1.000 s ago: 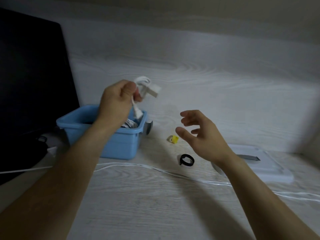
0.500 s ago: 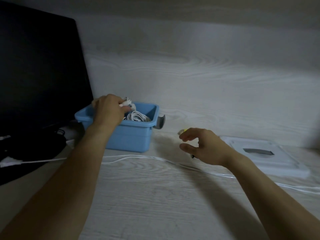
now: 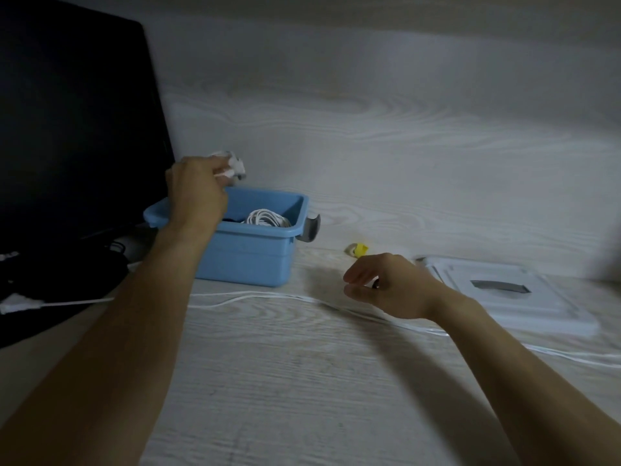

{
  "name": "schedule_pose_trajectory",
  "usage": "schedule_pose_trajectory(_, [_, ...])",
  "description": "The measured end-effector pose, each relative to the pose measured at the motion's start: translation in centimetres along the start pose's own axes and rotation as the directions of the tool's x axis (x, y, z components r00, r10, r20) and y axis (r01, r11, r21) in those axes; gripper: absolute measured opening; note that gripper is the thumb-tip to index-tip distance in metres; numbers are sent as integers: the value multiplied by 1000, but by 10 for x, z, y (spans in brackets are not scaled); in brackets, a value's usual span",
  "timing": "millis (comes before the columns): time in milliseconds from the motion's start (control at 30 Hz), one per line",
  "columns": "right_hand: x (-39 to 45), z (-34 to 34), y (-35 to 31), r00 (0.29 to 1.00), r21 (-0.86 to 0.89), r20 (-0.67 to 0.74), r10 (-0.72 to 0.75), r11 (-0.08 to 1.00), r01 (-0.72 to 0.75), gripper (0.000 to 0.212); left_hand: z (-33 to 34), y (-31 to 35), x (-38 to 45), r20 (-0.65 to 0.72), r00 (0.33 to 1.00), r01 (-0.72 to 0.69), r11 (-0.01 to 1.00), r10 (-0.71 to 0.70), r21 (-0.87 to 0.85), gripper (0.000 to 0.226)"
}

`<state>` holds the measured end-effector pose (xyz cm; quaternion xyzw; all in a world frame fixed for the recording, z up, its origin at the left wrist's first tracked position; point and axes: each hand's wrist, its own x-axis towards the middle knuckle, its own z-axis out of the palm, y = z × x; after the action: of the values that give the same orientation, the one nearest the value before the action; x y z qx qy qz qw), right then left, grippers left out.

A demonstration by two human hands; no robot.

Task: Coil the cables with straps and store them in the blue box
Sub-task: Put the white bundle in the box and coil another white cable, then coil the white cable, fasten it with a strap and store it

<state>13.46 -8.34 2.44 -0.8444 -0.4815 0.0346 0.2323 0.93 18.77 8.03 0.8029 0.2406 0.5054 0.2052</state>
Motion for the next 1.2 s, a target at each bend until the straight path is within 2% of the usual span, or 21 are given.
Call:
schedule_pose_trajectory(67, [0,2,0,1000,-10,13,2,1000,-2,27,8,-13,6,181,977,80,982,-111,172,14])
schedule_pose_trajectory(100, [0,3,0,1000,-17,22,2,1000,-2,27,10,-14,6,291,942,94,962,-170,258,16])
schedule_pose_trajectory(167, [0,3,0,999,-27,35,2,1000,-1,26,13,-16,6,427,885,47,948,-185,313,37])
schedule_pose_trajectory(200, [0,4,0,999,-29,39,2,1000,0,27,14,-15,6,449,875,31,949,-178,315,42])
schedule_pose_trajectory(267, [0,4,0,999,-31,41,2,1000,-1,27,13,-17,6,443,881,29,953,-167,301,43])
schedule_pose_trajectory(367, [0,4,-1,999,-38,48,2,999,0,27,14,-22,7,378,921,18,980,-94,199,28])
schedule_pose_trajectory(433, [0,4,-1,999,-42,51,-7,999,9,26,13,-18,6,278,960,-16,996,-8,85,21])
schedule_pose_trajectory(533, [0,5,-4,998,-40,60,-32,999,34,18,2,8,2,118,992,-23,988,41,-150,31])
schedule_pose_trajectory(600, [0,8,-7,994,-41,93,-52,998,56,13,-3,34,-3,159,986,8,951,44,-310,38])
schedule_pose_trajectory(667, [0,14,-11,987,-42,140,-78,996,84,13,-1,60,-21,318,945,62,911,78,-407,43])
schedule_pose_trajectory(700, [0,18,-12,986,-52,144,-86,994,95,14,4,69,-35,410,904,66,912,117,-404,43])
schedule_pose_trajectory(767, [2,27,-10,990,-99,118,-80,991,92,19,19,73,-71,598,780,-14,960,185,-278,37])
schedule_pose_trajectory(800, [3,31,-9,992,-124,102,-72,989,84,22,26,67,-89,660,724,-91,976,200,-196,30])
schedule_pose_trajectory(867, [4,39,-6,996,-141,66,-61,988,70,25,39,40,-118,710,673,-251,967,207,-45,21])
schedule_pose_trajectory(900, [4,43,-5,997,-146,50,-61,987,68,24,42,23,-128,710,674,-312,950,202,26,25])
schedule_pose_trajectory(967, [3,49,-4,999,-148,8,-47,988,48,22,45,-2,-137,664,719,-351,932,203,95,33])
schedule_pose_trajectory(1033, [4,56,-2,999,-164,-37,-17,986,11,22,46,-15,-138,619,748,-340,939,240,47,27])
schedule_pose_trajectory(1100, [3,61,-1,996,-213,-92,-5,977,-15,23,46,-18,-137,597,745,-352,936,298,-28,16])
schedule_pose_trajectory(1200, [2,66,-1,985,-247,-166,-50,969,7,22,45,-17,-140,569,756,-347,935,324,-71,7])
